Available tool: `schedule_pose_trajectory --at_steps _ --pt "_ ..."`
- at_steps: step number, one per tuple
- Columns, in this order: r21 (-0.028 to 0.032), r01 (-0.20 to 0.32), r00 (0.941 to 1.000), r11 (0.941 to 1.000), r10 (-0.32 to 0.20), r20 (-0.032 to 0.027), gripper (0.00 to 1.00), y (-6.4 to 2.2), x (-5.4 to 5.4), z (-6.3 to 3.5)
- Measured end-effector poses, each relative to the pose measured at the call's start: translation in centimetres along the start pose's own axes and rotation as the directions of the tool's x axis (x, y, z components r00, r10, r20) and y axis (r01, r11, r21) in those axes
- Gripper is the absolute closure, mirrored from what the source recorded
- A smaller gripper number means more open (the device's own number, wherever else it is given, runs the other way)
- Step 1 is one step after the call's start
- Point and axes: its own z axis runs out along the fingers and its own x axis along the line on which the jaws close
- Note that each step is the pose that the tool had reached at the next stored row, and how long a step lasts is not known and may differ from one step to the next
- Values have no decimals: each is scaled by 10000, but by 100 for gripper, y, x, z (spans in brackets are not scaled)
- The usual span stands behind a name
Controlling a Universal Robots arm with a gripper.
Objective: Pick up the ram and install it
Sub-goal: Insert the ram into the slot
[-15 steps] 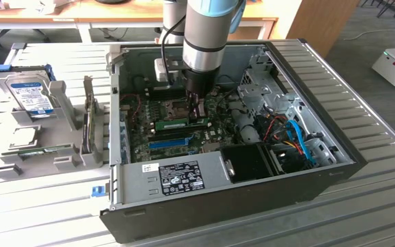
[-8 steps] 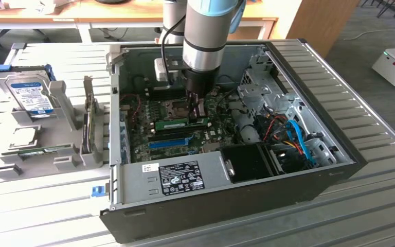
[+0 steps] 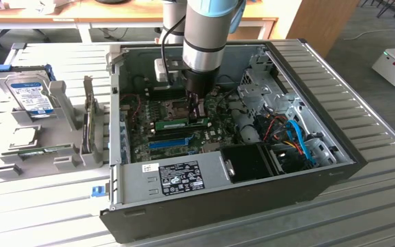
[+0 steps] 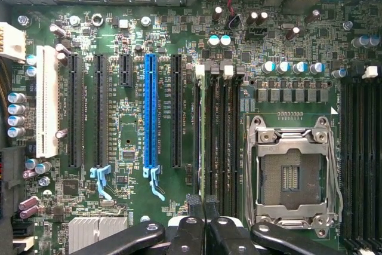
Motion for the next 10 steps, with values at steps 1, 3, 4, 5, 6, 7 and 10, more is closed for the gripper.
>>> schedule_pose_trajectory --at_steps 1,3,4,5,6,7,10 --pt "0 2 10000 10000 -2 0 88 0 0 0" --pt "0 15 10000 10000 -15 1 88 -1 0 0" --pt "-1 26 10000 10000 -26 1 88 -3 0 0" --pt "-1 40 10000 10000 -40 1 88 -6 0 0" --pt "-2 53 10000 10000 -53 1 88 -8 0 0" --pt "-2 65 10000 10000 -65 1 88 -9 0 0" --pt "-2 76 10000 10000 -76 -1 88 -10 0 0"
